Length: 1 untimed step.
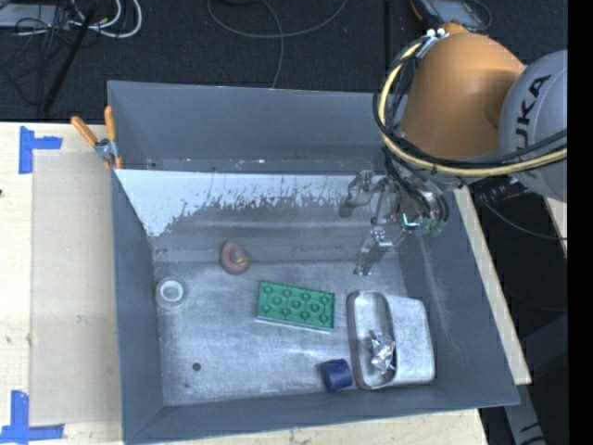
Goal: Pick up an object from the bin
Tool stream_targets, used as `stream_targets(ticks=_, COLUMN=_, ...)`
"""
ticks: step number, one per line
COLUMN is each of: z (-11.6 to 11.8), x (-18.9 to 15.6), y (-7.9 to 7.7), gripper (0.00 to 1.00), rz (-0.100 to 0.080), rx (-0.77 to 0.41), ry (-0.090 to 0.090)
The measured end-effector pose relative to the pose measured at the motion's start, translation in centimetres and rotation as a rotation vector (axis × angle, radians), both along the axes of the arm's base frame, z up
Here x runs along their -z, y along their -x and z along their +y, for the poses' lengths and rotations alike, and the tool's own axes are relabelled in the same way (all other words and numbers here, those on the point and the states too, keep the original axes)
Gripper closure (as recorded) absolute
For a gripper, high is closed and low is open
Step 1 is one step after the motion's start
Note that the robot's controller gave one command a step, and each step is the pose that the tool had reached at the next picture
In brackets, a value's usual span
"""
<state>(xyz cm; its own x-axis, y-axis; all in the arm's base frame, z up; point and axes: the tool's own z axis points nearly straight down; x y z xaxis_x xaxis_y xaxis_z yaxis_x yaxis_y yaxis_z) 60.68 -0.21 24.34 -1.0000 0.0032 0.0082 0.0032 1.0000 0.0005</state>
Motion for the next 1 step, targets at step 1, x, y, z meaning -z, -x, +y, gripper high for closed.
stream_targets(ticks=1, z=0.00, x=-0.48, y=-0.12, gripper=1.00, rz=-0.008, rx=0.000, ry=0.000)
